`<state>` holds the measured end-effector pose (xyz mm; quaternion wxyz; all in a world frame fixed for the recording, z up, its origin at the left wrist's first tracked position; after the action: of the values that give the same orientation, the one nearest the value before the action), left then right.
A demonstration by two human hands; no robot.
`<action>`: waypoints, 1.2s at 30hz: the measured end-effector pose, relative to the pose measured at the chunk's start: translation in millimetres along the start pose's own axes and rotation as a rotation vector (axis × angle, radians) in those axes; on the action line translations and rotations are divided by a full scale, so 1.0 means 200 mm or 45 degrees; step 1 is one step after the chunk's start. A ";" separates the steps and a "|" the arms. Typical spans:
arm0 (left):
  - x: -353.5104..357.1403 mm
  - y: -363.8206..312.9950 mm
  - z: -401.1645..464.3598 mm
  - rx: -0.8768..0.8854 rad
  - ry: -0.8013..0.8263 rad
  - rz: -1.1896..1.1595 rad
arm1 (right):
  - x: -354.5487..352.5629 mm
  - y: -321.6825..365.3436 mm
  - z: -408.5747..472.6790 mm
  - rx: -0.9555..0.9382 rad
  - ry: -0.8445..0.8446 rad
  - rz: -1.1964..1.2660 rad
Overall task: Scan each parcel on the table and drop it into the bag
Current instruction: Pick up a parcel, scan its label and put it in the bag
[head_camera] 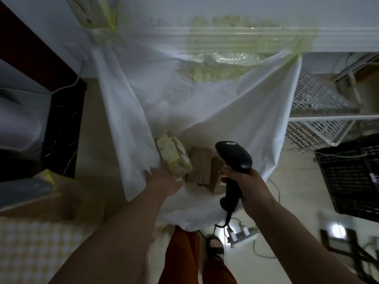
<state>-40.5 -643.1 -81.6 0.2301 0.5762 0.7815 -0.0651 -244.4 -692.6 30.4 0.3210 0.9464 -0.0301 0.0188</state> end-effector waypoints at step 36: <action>1.21 0.50 -1.67 -0.638 -0.592 -0.533 | 0.30 -0.61 -1.15 -0.050 1.021 -0.797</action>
<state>-98.4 -276.7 124.2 0.5160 0.3006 0.8007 -0.0465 -179.6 -458.5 140.9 0.3153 0.8221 0.3803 0.2830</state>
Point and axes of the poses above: each hand's wrist, its own z-axis towards the middle knuckle, its own x-axis out of the palm, y = z × x, the point moved 2 cm from there along z, towards the middle knuckle, and after that the axes turned 11 degrees about z, right-handed, at the moved point
